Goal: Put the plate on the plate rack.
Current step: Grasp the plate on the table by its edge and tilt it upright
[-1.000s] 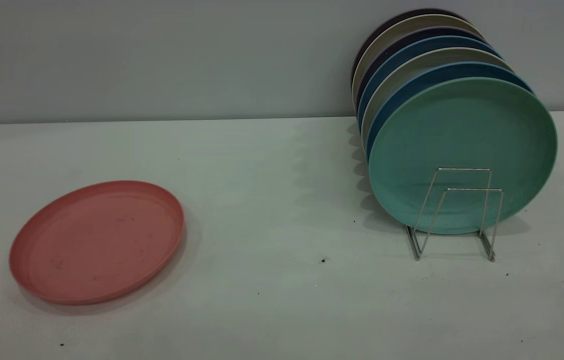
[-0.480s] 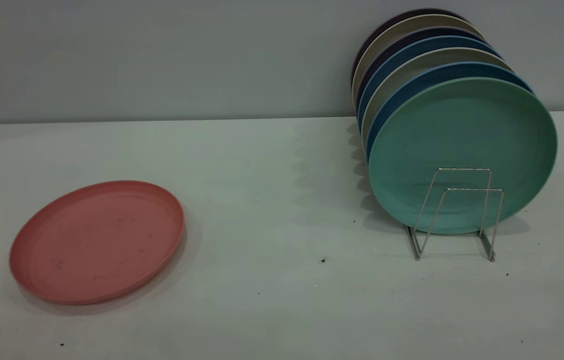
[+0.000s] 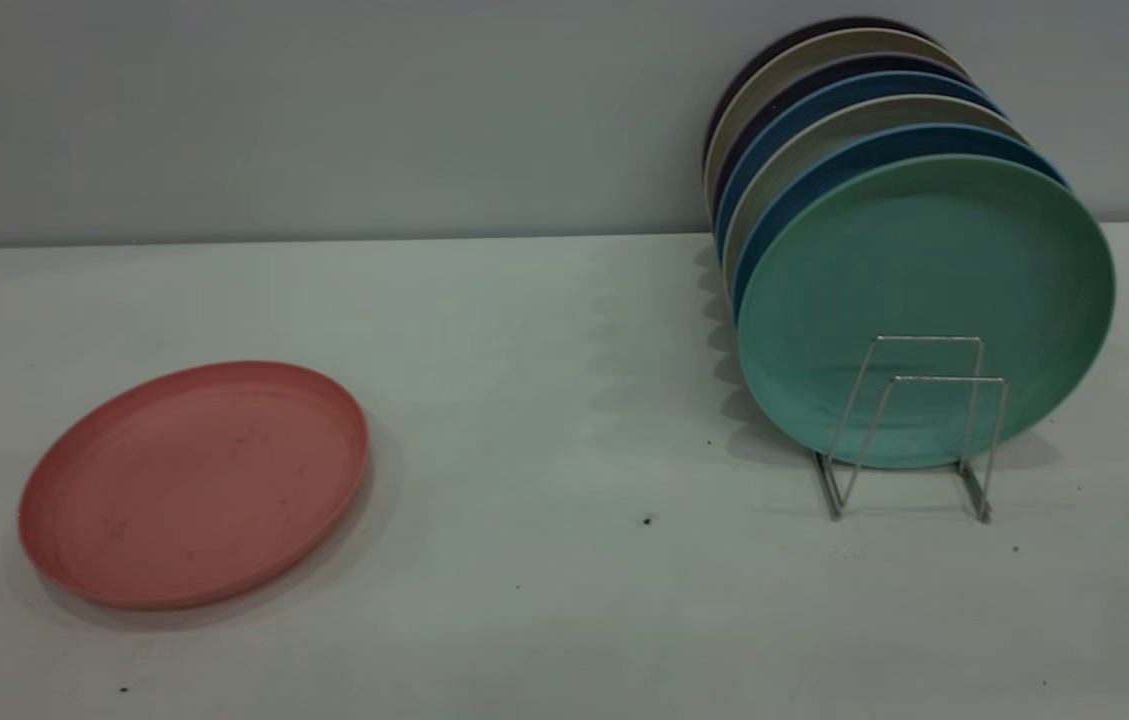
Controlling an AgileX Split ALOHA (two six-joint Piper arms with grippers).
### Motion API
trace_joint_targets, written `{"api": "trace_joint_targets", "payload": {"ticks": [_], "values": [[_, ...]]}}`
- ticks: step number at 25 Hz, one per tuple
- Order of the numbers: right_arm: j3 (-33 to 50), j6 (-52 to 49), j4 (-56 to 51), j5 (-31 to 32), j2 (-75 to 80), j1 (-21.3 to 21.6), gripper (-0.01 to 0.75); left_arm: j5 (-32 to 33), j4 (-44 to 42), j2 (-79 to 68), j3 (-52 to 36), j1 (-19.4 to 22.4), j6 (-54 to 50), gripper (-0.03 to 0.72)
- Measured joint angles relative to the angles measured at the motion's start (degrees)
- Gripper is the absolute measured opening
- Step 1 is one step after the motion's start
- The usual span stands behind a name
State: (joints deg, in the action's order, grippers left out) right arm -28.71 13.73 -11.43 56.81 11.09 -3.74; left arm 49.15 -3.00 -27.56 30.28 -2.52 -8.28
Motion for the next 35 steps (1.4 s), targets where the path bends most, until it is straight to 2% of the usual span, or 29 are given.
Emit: {"api": "trace_joint_targets", "payload": {"ticks": [4,8,12,15,19,22,28,35], "values": [[0.0,6.7,-6.8,-3.8,9.2,0.0,0.485,-3.6,0.0,-9.6,2.1,0.0,0.4,0.565],[0.0,11.6,-11.2,-7.0,19.2,0.0,0.489,-6.6,-0.4,-15.6,2.3,0.0,0.7,0.565],[0.0,14.3,-13.2,-9.6,26.1,0.0,0.489,-7.5,-5.2,-19.4,2.3,0.4,-1.1,0.565],[0.0,15.6,-14.1,-10.9,29.5,0.0,0.491,-8.0,-7.8,-21.7,2.3,3.1,-4.0,0.565],[0.0,17.3,-15.3,-12.9,31.0,0.0,0.492,-9.4,-5.9,-24.8,2.8,7.4,-2.8,0.565],[0.0,17.6,-15.7,-13.8,31.0,0.0,0.492,-10.3,-0.8,-28.7,2.8,9.1,1.6,0.565],[0.0,17.7,-16.1,-13.8,31.0,0.0,0.492,-11.3,17.2,-40.3,6.4,11.0,17.9,0.565],[0.0,17.7,-16.2,-13.8,31.0,0.0,0.492,-13.0,35.8,-57.6,12.8,18.3,35.4,0.565]]}}
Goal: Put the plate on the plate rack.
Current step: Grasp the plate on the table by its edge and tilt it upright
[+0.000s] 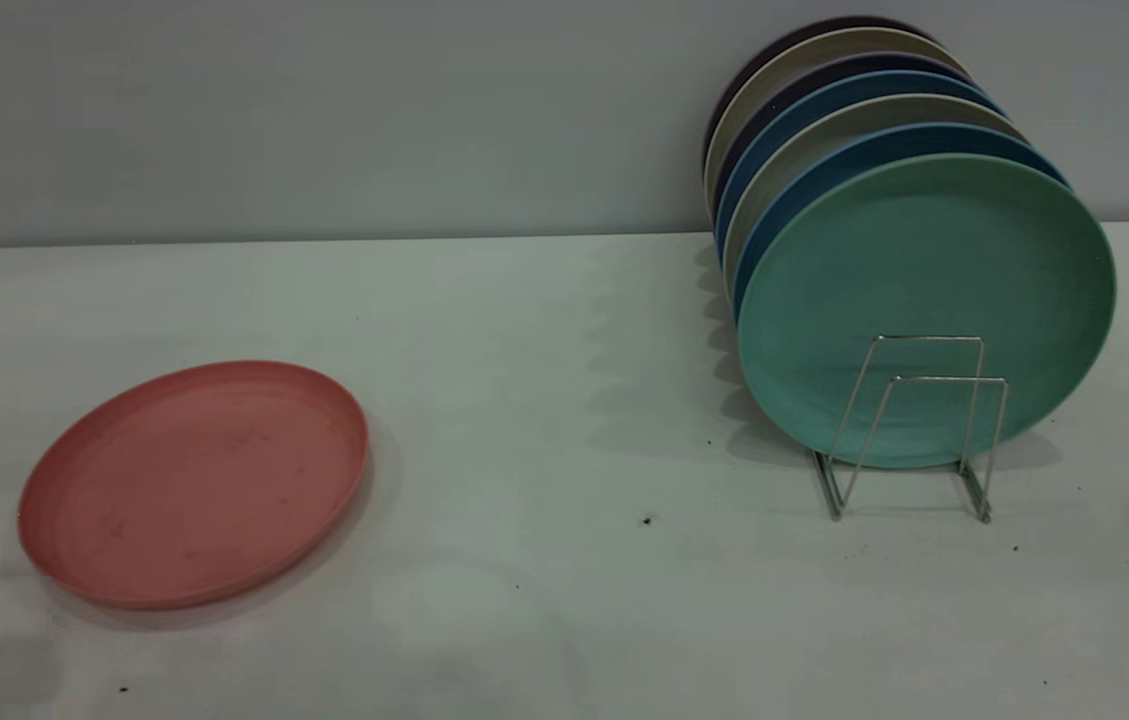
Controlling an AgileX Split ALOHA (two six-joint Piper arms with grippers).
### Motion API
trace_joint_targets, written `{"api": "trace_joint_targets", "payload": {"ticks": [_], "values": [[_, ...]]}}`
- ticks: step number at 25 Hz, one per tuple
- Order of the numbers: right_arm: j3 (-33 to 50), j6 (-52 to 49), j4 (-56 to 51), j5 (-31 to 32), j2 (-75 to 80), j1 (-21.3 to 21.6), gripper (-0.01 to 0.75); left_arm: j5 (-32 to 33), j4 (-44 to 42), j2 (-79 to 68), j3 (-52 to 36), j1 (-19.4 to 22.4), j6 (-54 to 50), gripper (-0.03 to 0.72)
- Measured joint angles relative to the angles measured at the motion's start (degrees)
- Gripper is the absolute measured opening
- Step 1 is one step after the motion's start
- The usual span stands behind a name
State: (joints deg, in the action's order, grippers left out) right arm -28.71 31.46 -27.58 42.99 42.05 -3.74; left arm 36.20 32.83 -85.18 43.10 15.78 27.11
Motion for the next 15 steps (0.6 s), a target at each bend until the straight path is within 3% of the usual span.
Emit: {"api": "trace_joint_targets", "payload": {"ticks": [7,15], "values": [[0.0,1.2,-2.1,0.0,0.7,0.0,0.493,0.4,15.7,-14.7,1.4,6.9,16.7,0.565],[0.0,4.6,-6.2,-0.2,5.0,0.0,0.493,-4.3,27.2,-21.2,1.5,7.4,23.5,0.565]]}}
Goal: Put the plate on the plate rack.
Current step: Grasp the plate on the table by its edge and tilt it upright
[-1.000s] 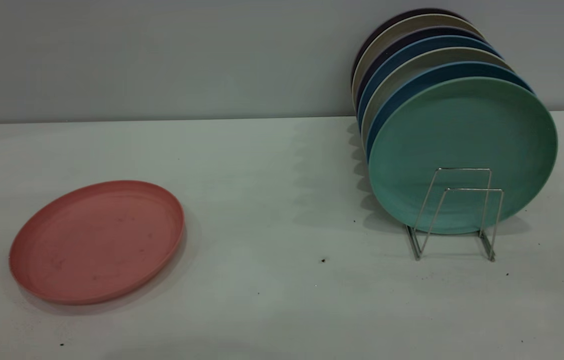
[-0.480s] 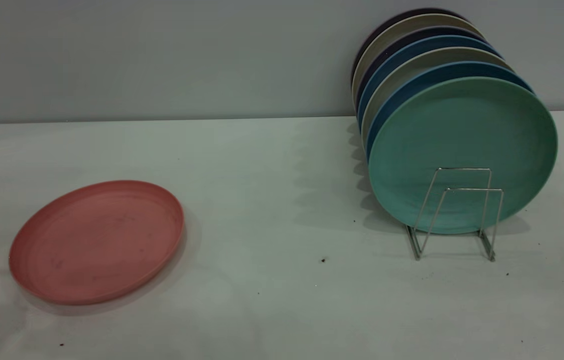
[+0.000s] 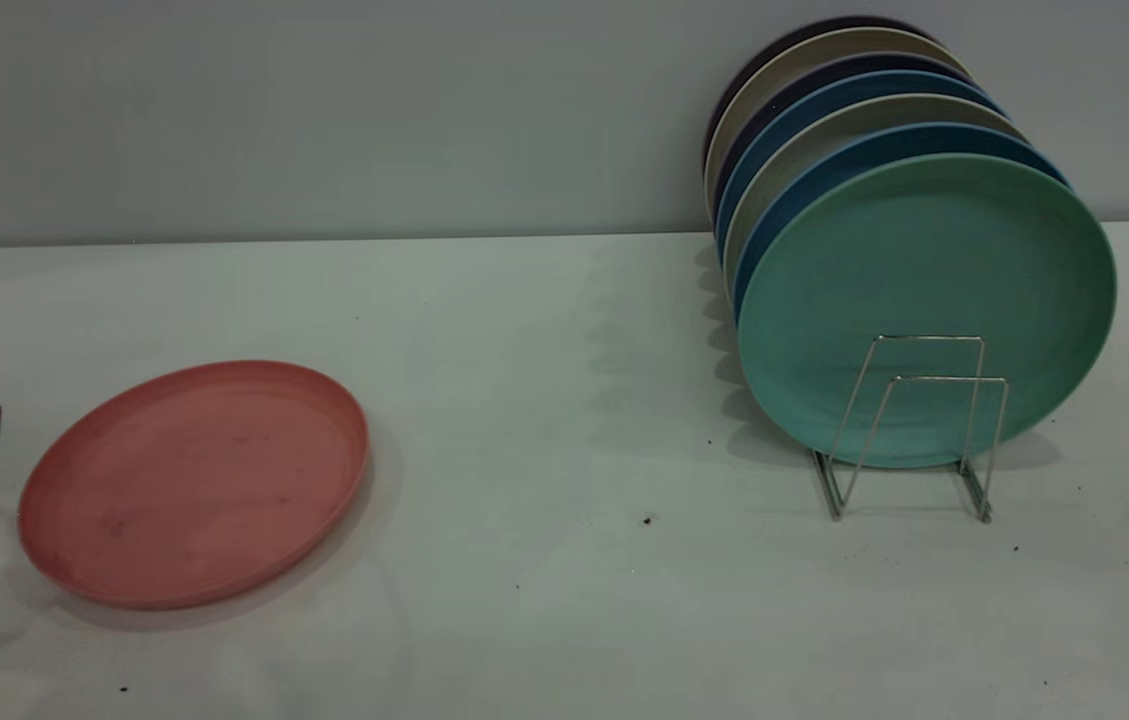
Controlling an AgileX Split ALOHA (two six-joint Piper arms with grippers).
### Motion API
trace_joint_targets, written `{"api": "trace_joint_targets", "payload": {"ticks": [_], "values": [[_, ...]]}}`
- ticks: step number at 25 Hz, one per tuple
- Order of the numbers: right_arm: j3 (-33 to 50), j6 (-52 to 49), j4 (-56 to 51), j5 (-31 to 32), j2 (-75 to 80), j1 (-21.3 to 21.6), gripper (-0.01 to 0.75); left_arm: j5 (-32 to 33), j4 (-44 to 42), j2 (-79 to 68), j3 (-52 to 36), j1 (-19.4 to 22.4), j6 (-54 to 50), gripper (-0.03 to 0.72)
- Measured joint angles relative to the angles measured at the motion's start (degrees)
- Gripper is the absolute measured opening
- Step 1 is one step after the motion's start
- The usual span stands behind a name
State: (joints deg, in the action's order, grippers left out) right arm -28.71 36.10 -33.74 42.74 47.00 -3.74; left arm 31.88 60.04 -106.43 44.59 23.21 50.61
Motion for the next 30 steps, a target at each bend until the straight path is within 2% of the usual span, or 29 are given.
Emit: {"api": "trace_joint_targets", "payload": {"ticks": [8,15,30], "values": [[0.0,0.3,-0.2,-0.2,0.9,0.0,0.494,-4.1,9.0,-6.2,0.3,0.0,2.2,0.565],[0.0,0.3,-0.2,-0.6,0.9,0.0,0.494,-1.8,19.7,-13.3,0.4,0.0,12.0,0.565],[0.0,0.4,-0.2,-1.0,0.9,0.0,0.494,-2.9,23.5,-15.6,0.4,0.0,14.7,0.565]]}}
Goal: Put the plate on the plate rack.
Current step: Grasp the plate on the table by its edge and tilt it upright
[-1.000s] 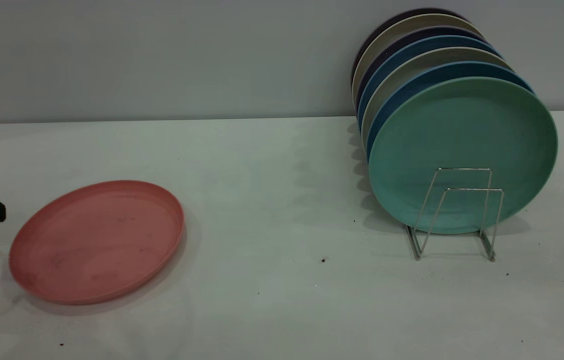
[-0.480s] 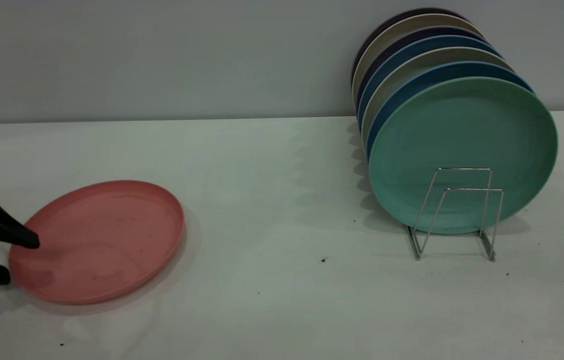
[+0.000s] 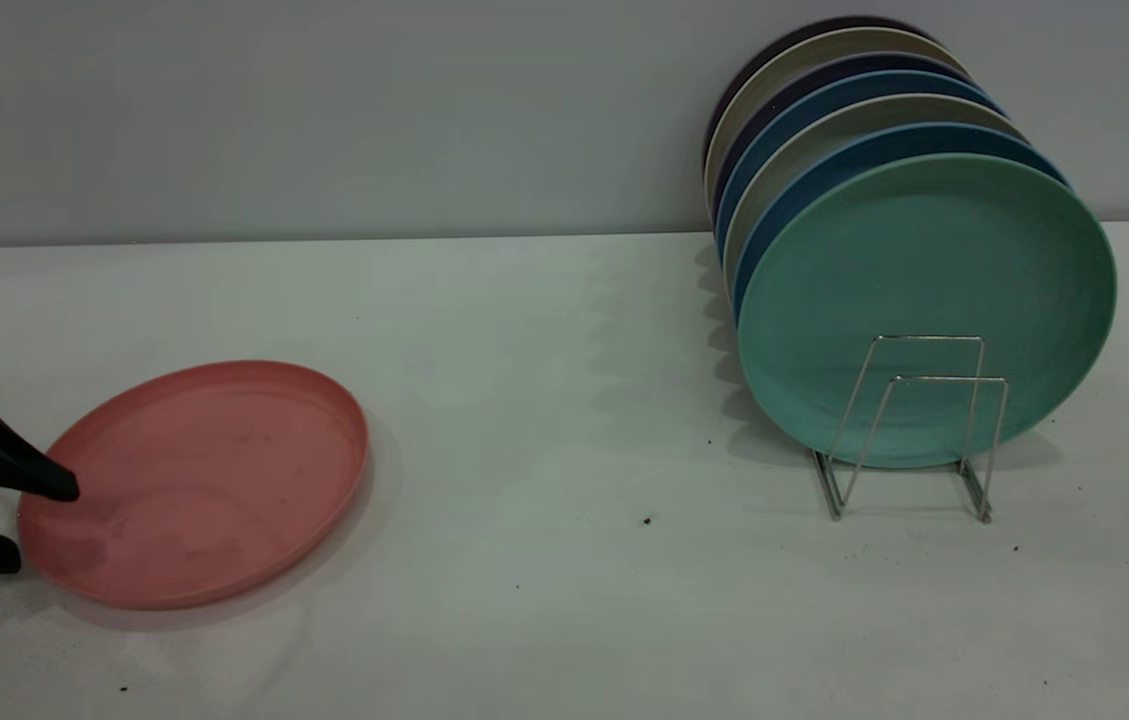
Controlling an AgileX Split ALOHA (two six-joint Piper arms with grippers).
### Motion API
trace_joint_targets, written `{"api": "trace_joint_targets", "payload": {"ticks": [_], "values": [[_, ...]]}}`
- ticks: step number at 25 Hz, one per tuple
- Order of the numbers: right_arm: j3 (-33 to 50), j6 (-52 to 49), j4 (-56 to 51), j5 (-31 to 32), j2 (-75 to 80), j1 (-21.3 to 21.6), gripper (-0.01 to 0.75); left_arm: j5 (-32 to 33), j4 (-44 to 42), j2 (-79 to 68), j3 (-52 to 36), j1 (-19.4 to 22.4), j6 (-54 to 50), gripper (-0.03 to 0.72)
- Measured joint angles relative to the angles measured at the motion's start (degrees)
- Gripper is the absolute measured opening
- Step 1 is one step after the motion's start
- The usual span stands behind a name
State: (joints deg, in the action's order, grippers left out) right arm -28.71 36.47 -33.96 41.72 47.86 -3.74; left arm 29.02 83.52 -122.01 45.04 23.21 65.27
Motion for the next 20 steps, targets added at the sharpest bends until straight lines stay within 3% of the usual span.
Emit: {"api": "trace_joint_targets", "payload": {"ticks": [20], "values": [[0.0,0.0,0.0,-0.1,0.0,0.0,0.494,3.3,8.2,-5.7,0.0,0.0,6.8,0.563]]}}
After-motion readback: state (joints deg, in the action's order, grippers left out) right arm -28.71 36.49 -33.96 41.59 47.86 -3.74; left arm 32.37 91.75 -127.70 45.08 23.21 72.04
